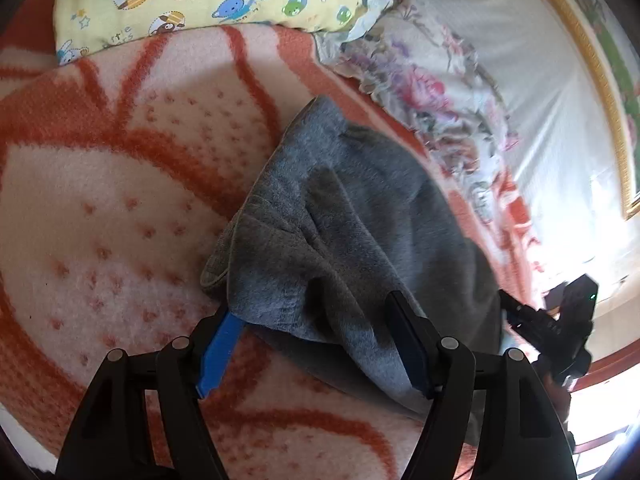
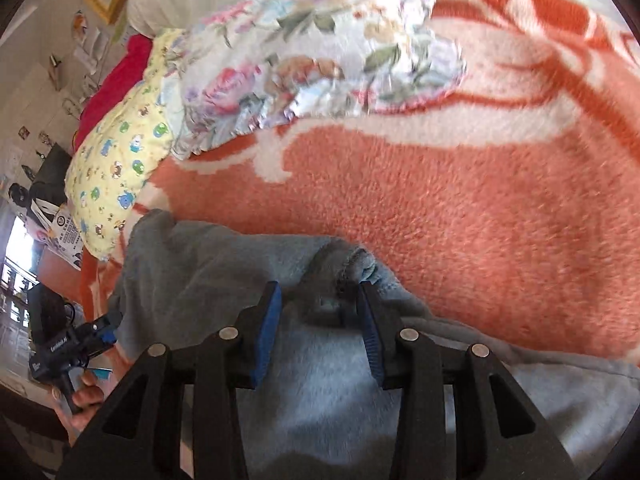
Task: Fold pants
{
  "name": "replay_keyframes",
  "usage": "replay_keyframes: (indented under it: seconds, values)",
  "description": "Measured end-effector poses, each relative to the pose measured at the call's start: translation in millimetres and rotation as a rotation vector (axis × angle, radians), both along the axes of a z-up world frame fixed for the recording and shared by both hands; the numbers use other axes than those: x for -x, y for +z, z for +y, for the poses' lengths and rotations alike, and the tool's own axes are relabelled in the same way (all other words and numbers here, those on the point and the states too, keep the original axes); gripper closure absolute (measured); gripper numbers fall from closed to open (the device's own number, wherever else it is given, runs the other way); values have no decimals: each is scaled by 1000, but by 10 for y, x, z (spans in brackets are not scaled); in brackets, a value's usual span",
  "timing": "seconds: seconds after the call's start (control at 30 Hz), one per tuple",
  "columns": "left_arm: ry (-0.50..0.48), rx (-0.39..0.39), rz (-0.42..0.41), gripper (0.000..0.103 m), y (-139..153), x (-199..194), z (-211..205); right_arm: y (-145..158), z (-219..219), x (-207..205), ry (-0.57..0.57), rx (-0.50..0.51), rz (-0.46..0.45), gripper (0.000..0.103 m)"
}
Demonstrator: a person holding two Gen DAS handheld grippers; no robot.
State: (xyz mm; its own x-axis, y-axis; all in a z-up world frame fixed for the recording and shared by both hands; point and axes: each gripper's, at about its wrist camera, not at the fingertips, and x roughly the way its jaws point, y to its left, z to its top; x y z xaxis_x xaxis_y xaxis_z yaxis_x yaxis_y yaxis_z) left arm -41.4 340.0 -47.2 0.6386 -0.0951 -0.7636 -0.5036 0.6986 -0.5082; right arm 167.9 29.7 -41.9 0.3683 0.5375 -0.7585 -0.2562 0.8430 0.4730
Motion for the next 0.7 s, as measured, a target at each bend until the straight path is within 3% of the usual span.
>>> replay_keyframes:
  seconds: [0.13, 0.2, 0.37, 0.43, 0.53, 0.6, 0.63, 0.7]
  values:
    - [24, 2, 6, 30, -30, -39, 20, -93, -23, -62, -21, -26, 1, 66]
    - [52, 20, -10, 30, -33, -30, 59, -87, -70, -71, -39, -40, -14, 91]
    - [152, -64, 0, 52, 17, 47, 91, 91, -114, -56, -27, -20, -94, 93]
    - [176, -98, 0, 50, 31, 71, 69, 134, -95, -57, -14, -8, -109, 93]
    - [150, -130, 29, 45, -24, 3, 39, 150, -78, -73, -6, -1, -120, 93]
    - [112, -191, 42, 46, -27, -96, -35, 135, -82, -82, -9, -3, -118, 93]
    - [100, -213, 43, 49, -31, -137, -62, 127, -86, -85, -12, -7, -117, 93]
    - [73, -225, 32, 77, -24, -210, -73, 118, -106, -97, -26, -18, -112, 93]
